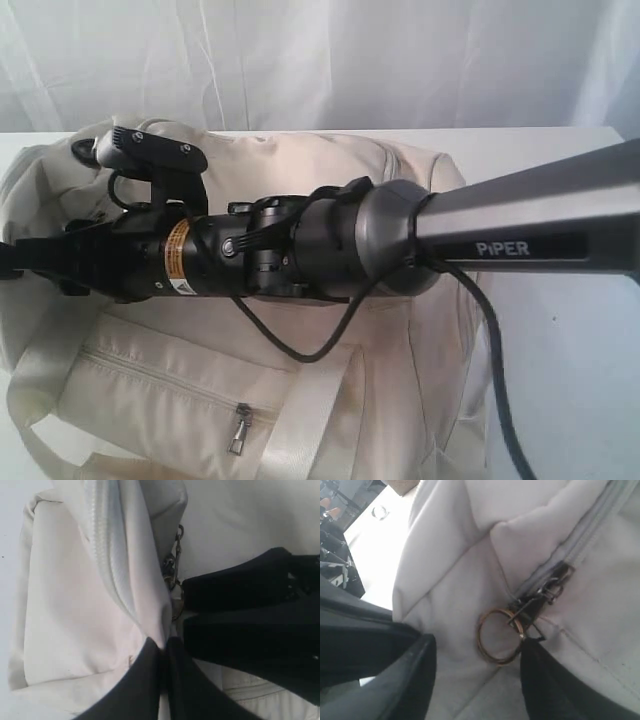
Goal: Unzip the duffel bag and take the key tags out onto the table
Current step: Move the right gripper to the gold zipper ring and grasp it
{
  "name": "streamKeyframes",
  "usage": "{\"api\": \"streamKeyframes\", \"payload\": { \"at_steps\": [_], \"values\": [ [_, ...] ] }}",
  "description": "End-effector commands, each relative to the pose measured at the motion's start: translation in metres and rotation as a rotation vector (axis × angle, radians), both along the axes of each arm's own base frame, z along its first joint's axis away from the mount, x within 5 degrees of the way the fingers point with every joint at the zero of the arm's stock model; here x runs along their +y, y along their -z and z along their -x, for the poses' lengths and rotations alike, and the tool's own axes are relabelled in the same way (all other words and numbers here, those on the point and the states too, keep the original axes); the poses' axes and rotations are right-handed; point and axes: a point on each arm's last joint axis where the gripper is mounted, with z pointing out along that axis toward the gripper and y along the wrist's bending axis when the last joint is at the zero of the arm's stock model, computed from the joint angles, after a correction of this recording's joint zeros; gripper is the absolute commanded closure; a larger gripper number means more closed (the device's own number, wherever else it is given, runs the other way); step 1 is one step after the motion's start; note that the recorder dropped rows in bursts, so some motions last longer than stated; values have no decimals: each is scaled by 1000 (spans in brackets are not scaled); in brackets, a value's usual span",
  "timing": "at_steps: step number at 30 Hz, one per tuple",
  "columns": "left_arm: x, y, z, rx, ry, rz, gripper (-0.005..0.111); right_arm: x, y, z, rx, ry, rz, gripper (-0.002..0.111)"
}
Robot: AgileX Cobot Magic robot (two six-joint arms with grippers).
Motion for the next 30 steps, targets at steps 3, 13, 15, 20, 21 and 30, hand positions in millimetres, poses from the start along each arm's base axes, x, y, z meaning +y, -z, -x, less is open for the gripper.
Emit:
{"api": "streamKeyframes", "payload": {
  "at_steps": [3,13,15,20,21,30],
  "values": [
    [-7,-12,2,-39,-5,102,107,9,5,-8,23,14,-9,62],
    [-7,-12,2,-39,-5,102,107,7,9,-13,46,65,23,63],
    [-7,-12,2,-39,-5,102,107,6,9,-13,46,70,31,67],
    [-7,-12,2,-39,-5,102,107,6,9,-13,45,72,33,87],
    [-7,-12,2,-39,-5,102,107,6,9,-13,45,72,33,91],
    [-7,-12,2,-40,-7,102,107,-5,-19,-11,-129,45,109,108]
  ]
}}
